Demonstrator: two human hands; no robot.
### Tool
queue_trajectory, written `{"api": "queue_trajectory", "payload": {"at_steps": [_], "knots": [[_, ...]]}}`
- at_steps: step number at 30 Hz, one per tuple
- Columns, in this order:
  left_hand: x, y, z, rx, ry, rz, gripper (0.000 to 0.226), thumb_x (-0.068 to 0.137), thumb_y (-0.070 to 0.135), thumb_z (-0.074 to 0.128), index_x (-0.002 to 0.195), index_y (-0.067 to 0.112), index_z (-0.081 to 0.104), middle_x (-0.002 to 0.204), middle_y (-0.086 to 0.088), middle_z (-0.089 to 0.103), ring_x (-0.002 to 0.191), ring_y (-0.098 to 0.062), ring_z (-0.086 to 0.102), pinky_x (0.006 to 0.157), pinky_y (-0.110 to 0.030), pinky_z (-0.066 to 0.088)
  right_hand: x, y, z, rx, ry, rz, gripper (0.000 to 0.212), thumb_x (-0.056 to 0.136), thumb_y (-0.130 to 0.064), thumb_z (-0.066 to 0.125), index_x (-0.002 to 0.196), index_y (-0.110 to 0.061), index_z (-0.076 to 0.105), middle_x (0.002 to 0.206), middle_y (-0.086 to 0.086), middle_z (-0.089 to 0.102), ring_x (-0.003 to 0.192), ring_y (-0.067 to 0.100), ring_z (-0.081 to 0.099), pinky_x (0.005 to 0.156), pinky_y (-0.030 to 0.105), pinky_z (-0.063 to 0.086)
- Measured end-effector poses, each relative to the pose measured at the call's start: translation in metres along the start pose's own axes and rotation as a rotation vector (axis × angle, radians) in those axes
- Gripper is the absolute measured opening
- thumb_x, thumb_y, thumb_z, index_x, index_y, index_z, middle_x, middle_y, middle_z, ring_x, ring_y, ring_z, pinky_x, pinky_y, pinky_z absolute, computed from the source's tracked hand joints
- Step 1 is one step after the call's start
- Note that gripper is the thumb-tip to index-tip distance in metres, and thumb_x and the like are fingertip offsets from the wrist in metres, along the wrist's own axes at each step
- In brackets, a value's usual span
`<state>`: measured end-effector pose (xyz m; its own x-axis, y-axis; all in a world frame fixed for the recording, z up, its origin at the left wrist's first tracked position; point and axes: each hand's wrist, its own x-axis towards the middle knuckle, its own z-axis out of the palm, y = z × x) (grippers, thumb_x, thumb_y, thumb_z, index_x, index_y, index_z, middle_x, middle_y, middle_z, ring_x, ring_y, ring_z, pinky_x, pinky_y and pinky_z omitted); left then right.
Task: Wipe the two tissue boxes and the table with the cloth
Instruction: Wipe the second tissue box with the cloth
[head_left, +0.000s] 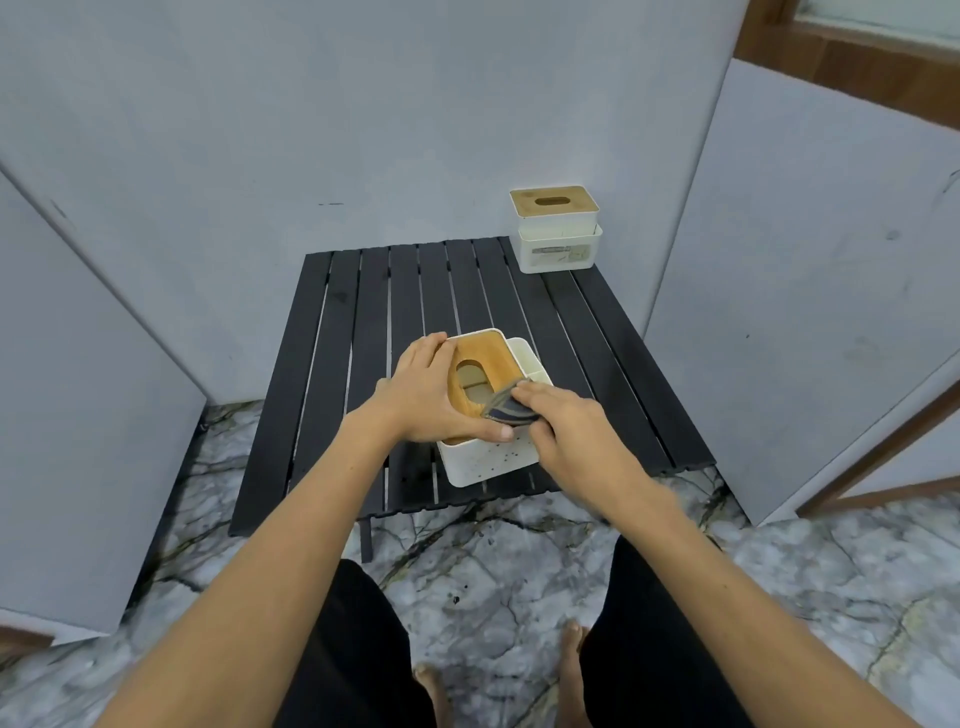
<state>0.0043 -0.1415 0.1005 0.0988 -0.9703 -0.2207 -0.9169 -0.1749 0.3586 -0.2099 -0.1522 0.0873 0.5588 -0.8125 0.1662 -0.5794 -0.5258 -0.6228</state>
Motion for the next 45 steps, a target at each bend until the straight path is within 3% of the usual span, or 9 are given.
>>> {"api": "queue_trajectory", "payload": {"at_steps": [5, 9, 14, 20, 25, 30, 35, 40, 45], "knots": [[-0.001, 0.009, 0.002, 0.064, 0.026, -0.054, 0.150, 0.044, 0.103, 0.049, 0.161, 0.021, 0.003, 0.168, 0.008, -0.004, 0.154, -0.016, -0.005, 0.118, -0.064, 0.020, -0.030, 0.004, 0.006, 0.172, 0.217, 0.013, 0.044, 0.090, 0.007, 0.049, 0.130, -0.006, 0.062, 0.134, 0.005, 0.061, 0.123, 0.010, 0.056, 0.109, 0.013, 0.034], [-0.005, 0.010, 0.005, 0.060, 0.051, -0.114, 0.161, 0.033, 0.112, 0.030, 0.161, 0.019, 0.002, 0.169, 0.003, -0.006, 0.155, -0.021, -0.008, 0.119, -0.065, 0.017, -0.044, 0.006, 0.000, 0.359, 0.260, 0.128, 0.043, 0.093, 0.003, 0.048, 0.127, -0.015, 0.066, 0.121, -0.004, 0.068, 0.083, -0.009, 0.058, 0.081, 0.008, 0.044], [-0.014, 0.019, 0.004, 0.029, 0.092, -0.259, 0.145, 0.053, 0.103, 0.044, 0.161, 0.014, 0.006, 0.169, -0.004, -0.004, 0.155, -0.028, -0.007, 0.116, -0.067, 0.014, -0.058, 0.024, 0.001, 0.567, 0.296, 0.308, 0.045, 0.096, 0.000, 0.044, 0.127, -0.025, 0.065, 0.075, -0.015, 0.067, 0.050, 0.004, 0.047, 0.050, 0.016, 0.039], [-0.010, 0.024, 0.015, 0.039, 0.188, -0.385, 0.129, 0.067, 0.097, 0.042, 0.160, 0.012, 0.011, 0.169, -0.008, 0.000, 0.155, -0.032, -0.002, 0.115, -0.068, 0.010, -0.060, 0.040, 0.015, 0.851, 0.336, 0.528, 0.045, 0.098, -0.005, 0.043, 0.124, -0.034, 0.065, 0.074, -0.012, 0.067, 0.071, 0.017, 0.051, 0.058, 0.025, 0.046], [0.011, 0.005, 0.012, 0.132, 0.201, 0.038, 0.099, 0.069, 0.097, 0.036, 0.154, 0.049, 0.022, 0.168, 0.013, 0.009, 0.155, -0.024, -0.005, 0.117, -0.070, -0.002, -0.038, 0.045, 0.042, 0.995, 0.323, 0.626, 0.040, 0.099, -0.007, 0.046, 0.130, -0.023, 0.063, 0.109, -0.006, 0.072, 0.096, 0.016, 0.065, 0.083, 0.030, 0.053], [0.025, -0.001, 0.010, 0.144, 0.149, -0.010, 0.097, 0.063, 0.101, 0.025, 0.149, 0.057, 0.025, 0.167, 0.017, 0.010, 0.154, -0.025, 0.003, 0.116, -0.067, 0.009, -0.018, 0.033, 0.056, 0.991, 0.342, 0.561, 0.045, 0.099, -0.006, 0.043, 0.132, -0.031, 0.059, 0.092, -0.017, 0.071, 0.073, 0.001, 0.057, 0.066, 0.016, 0.051], [0.027, 0.003, 0.016, 0.133, 0.215, -0.025, 0.092, 0.064, 0.099, 0.021, 0.146, 0.057, 0.029, 0.164, 0.015, 0.019, 0.148, -0.031, 0.014, 0.112, -0.067, 0.020, 0.005, 0.024, 0.064, 0.919, 0.307, 0.506, 0.055, 0.086, -0.045, 0.053, 0.141, -0.043, 0.045, 0.120, -0.006, 0.067, 0.104, 0.016, 0.063, 0.094, 0.037, 0.052], [0.025, 0.000, 0.020, 0.149, 0.291, -0.010, 0.086, 0.067, 0.096, 0.020, 0.144, 0.059, 0.031, 0.162, 0.018, 0.022, 0.147, -0.028, 0.020, 0.107, -0.063, 0.023, 0.022, 0.038, 0.056, 0.807, 0.287, 0.526, 0.047, 0.094, -0.021, 0.051, 0.139, -0.036, 0.050, 0.109, -0.009, 0.069, 0.093, 0.011, 0.065, 0.083, 0.029, 0.057], [0.027, -0.003, 0.027, 0.137, 0.350, -0.015, 0.080, 0.070, 0.095, 0.025, 0.141, 0.060, 0.033, 0.160, 0.020, 0.025, 0.146, -0.026, 0.022, 0.105, -0.062, 0.025, 0.004, 0.034, 0.058, 0.771, 0.219, 0.572, 0.017, 0.093, -0.015, 0.050, 0.093, -0.026, 0.063, 0.069, 0.002, 0.061, 0.053, 0.006, 0.054, 0.056, 0.021, 0.045]]}}
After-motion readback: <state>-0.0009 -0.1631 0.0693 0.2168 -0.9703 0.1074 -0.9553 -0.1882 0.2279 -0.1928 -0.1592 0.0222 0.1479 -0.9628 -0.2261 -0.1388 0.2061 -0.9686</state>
